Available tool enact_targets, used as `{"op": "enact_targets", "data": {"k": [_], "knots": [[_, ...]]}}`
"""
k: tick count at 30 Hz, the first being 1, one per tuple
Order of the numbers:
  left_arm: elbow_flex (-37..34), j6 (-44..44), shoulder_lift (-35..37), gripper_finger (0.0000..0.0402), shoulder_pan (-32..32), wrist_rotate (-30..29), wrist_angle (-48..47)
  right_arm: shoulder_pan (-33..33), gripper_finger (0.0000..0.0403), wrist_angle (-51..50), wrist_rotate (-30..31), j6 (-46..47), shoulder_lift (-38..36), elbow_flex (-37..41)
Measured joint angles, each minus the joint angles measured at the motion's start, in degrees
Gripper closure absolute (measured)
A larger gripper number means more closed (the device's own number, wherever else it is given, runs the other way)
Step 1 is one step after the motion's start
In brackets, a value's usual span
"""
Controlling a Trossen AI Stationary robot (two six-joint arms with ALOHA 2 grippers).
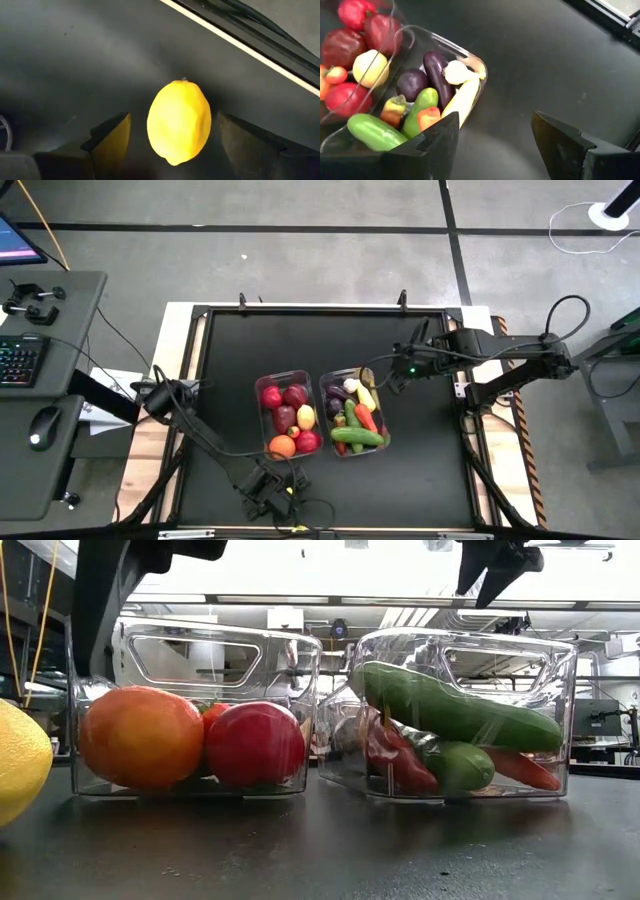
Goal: Sort produce into baskets
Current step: Put the lemon into the left transparent bin
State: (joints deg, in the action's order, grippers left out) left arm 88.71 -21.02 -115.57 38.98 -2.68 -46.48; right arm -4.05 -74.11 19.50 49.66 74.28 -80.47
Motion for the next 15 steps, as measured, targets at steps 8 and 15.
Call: {"op": "enact_targets", "data": {"k": [8,15], "knots": [[0.02,-0.26,-2.93,0.0115,-0.64,0.97,0.26,0.00,0.0162,0.00,-0.06,1.54,0.00,0.00],[-0.02,-0.11,-5.78,0.0115,-0.17,0.62,-0.43,0.00,0.0162,0.02,-0.13,1.98,0.02,0.00]]}}
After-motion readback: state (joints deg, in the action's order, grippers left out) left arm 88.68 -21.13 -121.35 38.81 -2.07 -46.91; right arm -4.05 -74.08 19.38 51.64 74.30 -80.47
